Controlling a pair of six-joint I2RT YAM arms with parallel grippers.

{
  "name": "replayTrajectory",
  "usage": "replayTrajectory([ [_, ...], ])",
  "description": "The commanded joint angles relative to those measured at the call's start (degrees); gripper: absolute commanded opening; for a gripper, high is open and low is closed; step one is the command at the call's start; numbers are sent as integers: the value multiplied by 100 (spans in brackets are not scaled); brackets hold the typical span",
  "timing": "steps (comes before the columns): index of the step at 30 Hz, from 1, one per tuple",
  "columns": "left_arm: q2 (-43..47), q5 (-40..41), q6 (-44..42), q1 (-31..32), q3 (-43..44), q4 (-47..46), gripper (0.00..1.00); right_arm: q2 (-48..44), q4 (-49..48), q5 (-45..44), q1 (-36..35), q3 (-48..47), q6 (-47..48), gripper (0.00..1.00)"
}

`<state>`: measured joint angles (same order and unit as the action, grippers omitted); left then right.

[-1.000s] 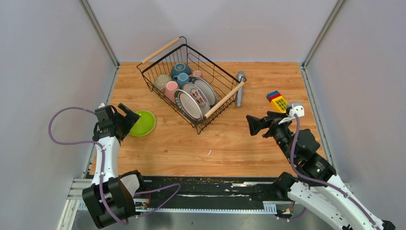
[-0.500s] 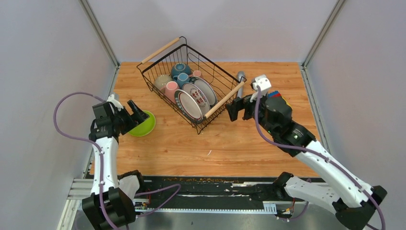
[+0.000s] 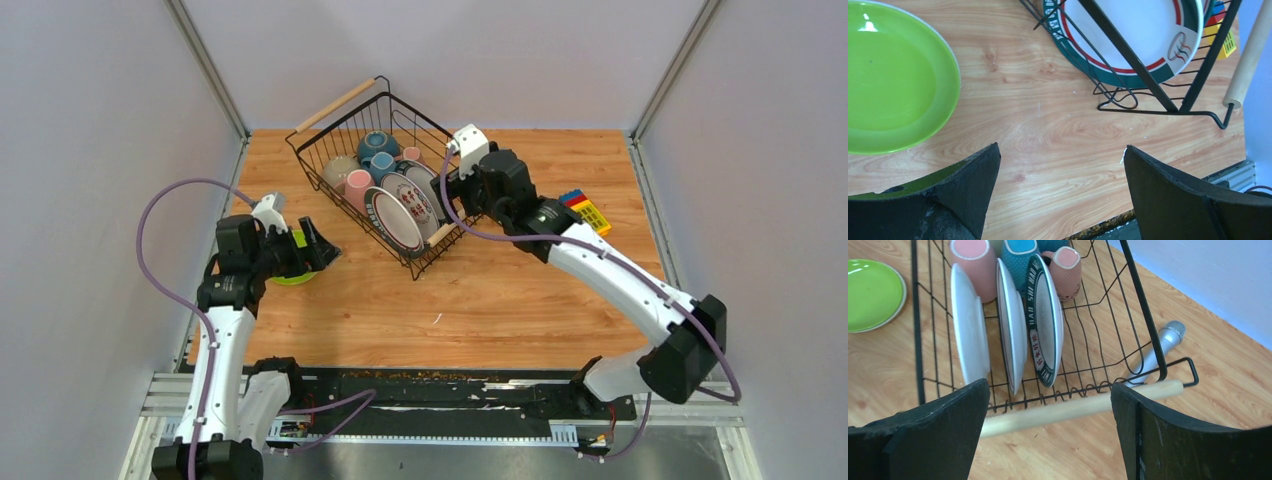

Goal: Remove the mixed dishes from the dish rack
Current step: Pick up the plate from the dish rack.

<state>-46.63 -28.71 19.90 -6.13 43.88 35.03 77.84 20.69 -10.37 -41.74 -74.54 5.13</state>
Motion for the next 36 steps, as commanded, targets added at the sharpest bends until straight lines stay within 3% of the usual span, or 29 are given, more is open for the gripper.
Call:
replayTrajectory([
  [1, 203, -145, -144, 84, 56, -132, 100, 646, -62, -43, 124, -607, 522, 90],
  [10, 360, 13, -101, 86, 31, -141, 100, 1975, -63, -164, 249, -1451, 946, 76],
  [19, 374, 74, -83, 87, 8, -138, 100, 2902, -69, -468, 254, -1994, 1084, 56],
  [26, 366, 130, -82, 87, 3, -131, 100, 3250, -125, -644, 254, -2141, 1054, 36],
  [33, 369, 162, -83, 86, 7, -124, 100, 3151, -132, -798, 183, -2123, 1122, 3],
  [36, 363, 189, -74, 90, 7, -112, 100, 3051, -135, -951, 92, -2128, 1225, 0],
])
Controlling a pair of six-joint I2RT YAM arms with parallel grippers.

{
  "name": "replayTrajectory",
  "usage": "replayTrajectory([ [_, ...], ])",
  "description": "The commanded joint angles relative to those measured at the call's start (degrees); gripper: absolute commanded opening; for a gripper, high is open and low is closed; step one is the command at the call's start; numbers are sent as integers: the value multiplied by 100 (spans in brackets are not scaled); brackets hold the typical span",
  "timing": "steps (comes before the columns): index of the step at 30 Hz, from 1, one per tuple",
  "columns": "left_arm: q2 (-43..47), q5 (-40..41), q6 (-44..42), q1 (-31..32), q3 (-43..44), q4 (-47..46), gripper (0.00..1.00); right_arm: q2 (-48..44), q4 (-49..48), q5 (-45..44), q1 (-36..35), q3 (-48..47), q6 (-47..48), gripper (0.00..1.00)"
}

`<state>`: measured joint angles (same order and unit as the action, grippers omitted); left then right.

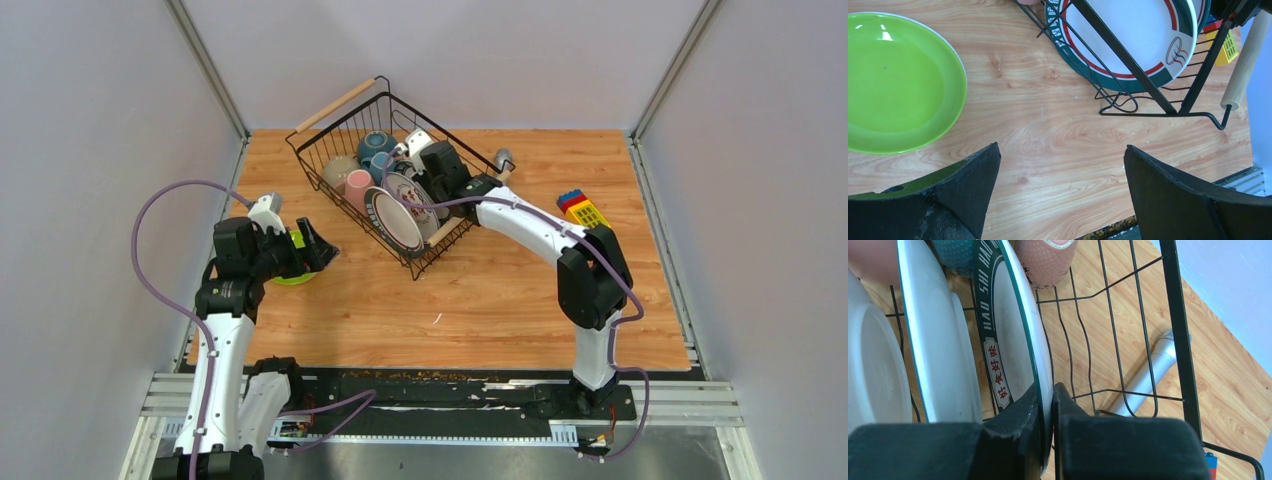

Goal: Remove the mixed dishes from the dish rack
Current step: Pick up the plate from the dish rack.

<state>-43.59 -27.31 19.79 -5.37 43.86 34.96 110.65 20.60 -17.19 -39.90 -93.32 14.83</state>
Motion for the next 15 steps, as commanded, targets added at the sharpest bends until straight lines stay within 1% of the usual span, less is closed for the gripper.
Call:
replayTrajectory([
  [1, 56, 54, -63, 11, 9, -109, 100, -267, -126, -329, -123, -242, 283, 0],
  [10, 27, 72, -63, 8, 9, -95, 100, -536, -148, -1017, -335, -280, 542, 0],
  [15, 18, 81, -63, 15, 9, -90, 100, -764, -153, -1181, -410, -423, 597, 0],
])
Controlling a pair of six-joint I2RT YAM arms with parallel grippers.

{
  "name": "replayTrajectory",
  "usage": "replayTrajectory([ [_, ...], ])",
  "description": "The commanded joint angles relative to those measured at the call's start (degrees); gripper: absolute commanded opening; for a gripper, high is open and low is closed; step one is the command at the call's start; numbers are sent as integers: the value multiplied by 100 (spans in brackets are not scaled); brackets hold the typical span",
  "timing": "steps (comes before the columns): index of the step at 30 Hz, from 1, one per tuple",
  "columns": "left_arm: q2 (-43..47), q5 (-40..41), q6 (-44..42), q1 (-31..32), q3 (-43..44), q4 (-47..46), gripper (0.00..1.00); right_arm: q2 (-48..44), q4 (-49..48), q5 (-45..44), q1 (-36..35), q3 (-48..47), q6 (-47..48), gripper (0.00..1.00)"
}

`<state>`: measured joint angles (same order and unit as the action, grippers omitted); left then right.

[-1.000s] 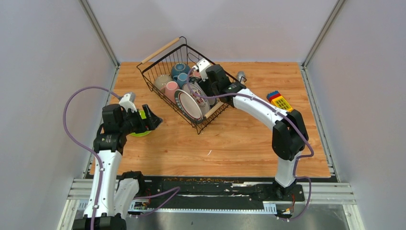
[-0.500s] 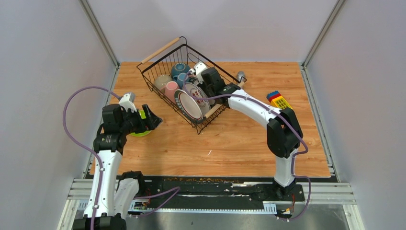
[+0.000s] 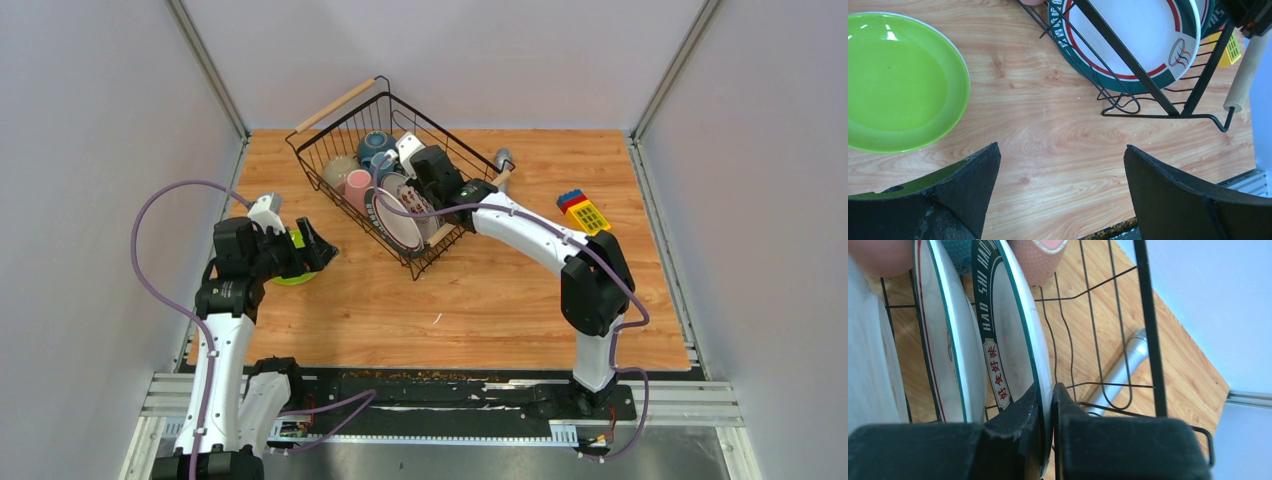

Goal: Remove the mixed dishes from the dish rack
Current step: Pick up the plate from the dish rack.

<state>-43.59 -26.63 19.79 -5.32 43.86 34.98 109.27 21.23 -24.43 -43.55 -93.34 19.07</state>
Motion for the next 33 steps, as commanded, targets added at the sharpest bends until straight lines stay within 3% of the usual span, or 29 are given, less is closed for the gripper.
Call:
replayTrajectory([
  [1, 22, 15, -63, 6, 9, -90, 100, -676, -222, -486, -51, -448, 180, 0],
  [15, 57, -13, -72, 5, 10, -101, 100, -1494, -222, -852, -136, -595, 282, 0],
  [33, 28, -33, -54, 1, -4, -121, 100, -3521, -210, -419, -41, 337, -990, 0],
])
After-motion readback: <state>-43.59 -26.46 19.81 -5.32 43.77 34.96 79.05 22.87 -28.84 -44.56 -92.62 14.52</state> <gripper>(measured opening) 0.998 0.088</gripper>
